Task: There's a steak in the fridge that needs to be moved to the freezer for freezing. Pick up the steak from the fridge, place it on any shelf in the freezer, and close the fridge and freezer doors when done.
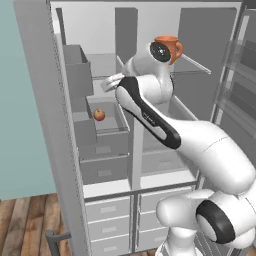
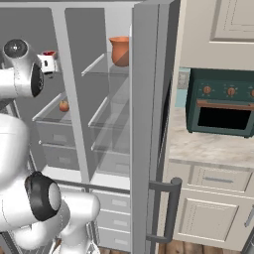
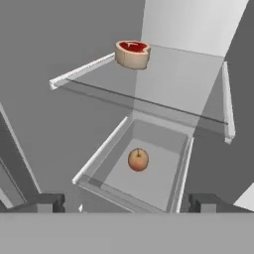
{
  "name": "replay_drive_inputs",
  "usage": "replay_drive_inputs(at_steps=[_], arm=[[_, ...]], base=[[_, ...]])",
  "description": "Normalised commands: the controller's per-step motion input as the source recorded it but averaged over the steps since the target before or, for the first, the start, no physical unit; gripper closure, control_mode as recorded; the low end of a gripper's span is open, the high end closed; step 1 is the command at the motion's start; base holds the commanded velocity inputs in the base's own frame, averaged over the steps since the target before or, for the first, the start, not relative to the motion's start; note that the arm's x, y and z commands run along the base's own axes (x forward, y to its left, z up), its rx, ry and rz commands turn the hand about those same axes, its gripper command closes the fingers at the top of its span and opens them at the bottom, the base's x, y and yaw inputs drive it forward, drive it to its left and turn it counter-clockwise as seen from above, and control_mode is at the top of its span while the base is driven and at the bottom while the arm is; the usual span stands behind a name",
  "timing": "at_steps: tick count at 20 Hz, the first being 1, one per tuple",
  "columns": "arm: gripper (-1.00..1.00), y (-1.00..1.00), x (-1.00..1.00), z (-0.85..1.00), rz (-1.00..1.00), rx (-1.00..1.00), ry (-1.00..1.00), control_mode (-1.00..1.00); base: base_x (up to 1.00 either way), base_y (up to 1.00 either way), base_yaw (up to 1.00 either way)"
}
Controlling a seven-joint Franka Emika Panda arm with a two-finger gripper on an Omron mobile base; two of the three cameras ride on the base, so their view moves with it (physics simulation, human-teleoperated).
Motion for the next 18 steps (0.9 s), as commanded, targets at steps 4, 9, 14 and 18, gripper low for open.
replay_drive_inputs(at_steps=[4, 9, 14, 18], arm=[[-1.00, -0.52, -1.00, 0.27, 0.00, 0.03, 0.00, -1.00], [-1.00, -0.59, -0.86, 0.03, -0.11, 0.00, 0.00, -1.00], [-1.00, -0.49, -0.55, 0.00, -0.26, 0.00, -0.01, -1.00], [-1.00, -0.47, -0.46, 0.02, -0.32, 0.01, 0.04, -1.00]], base=[[0.00, 0.00, 0.00], [0.00, 0.00, 0.00], [0.00, 0.00, 0.00], [0.00, 0.00, 0.00]])
